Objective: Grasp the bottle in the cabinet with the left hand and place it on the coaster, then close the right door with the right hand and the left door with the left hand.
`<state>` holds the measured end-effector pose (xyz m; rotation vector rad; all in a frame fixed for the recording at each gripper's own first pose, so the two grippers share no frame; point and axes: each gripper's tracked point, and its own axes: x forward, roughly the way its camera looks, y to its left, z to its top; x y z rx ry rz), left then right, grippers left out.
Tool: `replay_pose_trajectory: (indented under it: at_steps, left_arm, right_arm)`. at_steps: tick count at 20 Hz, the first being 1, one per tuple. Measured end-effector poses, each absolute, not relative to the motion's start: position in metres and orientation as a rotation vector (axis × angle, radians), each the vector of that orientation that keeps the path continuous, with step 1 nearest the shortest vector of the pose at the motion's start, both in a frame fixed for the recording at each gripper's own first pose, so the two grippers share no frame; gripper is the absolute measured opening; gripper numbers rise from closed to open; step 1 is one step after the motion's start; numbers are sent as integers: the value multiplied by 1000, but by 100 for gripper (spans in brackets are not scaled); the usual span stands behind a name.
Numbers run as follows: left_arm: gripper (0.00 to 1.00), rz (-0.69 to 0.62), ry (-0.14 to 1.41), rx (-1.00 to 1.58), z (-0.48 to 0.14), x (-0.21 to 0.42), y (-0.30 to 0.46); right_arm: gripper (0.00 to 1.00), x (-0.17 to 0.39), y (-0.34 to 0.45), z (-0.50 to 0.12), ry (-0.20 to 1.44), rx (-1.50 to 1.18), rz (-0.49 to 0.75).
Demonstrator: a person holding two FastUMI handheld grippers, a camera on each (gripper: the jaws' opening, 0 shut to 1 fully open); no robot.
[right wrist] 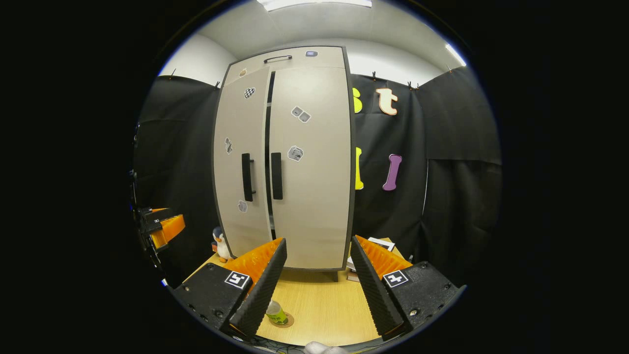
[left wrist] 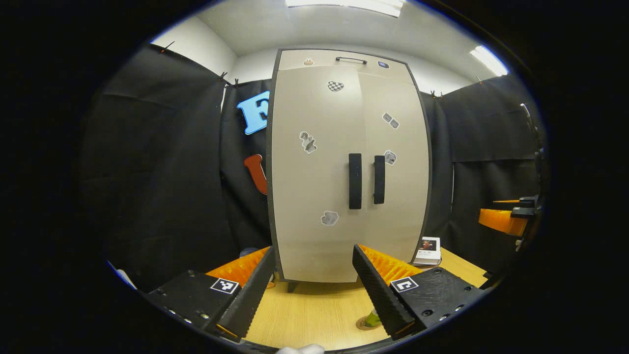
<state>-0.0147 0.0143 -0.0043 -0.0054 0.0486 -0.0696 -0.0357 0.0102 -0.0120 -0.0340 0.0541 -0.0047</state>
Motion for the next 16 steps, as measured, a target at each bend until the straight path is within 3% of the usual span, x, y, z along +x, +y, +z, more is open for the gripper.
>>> replay_pose_trajectory:
  at_steps: [16]
  left_arm:
    - [96, -76, 33, 20, 2, -21, 14]
  right_arm:
    - [81, -43, 12, -9, 41, -42, -6]
